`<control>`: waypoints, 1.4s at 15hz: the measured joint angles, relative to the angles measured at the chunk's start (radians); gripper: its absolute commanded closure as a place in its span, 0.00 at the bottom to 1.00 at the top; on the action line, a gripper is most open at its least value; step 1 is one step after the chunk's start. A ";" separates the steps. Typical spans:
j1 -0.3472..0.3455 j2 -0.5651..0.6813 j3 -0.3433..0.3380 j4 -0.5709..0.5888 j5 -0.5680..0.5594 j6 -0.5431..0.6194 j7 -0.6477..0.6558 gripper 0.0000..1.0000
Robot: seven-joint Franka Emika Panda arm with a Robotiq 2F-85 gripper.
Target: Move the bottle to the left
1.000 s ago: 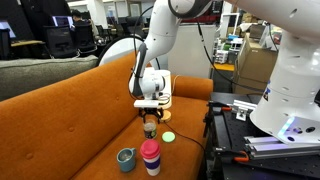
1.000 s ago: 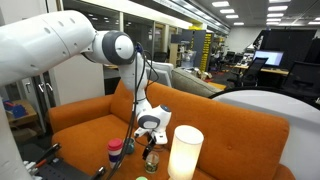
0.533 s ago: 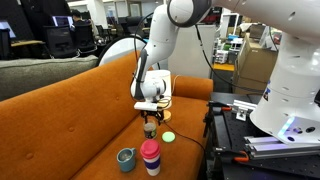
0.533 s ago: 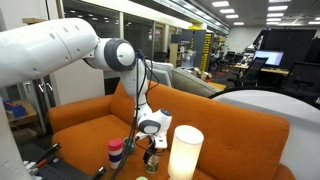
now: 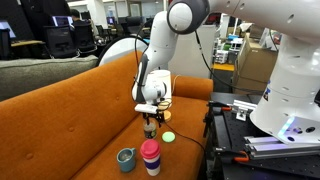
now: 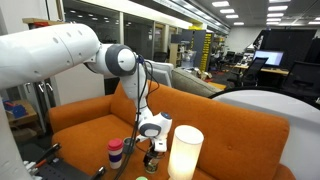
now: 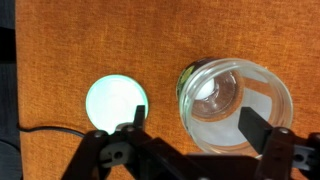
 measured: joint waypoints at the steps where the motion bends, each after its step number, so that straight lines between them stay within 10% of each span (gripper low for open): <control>1: -0.001 0.013 -0.002 0.016 0.000 0.000 0.009 0.43; 9: -0.001 0.072 -0.006 0.094 -0.004 -0.003 0.047 0.99; 21: 0.002 0.024 0.010 0.072 -0.036 -0.003 -0.045 0.98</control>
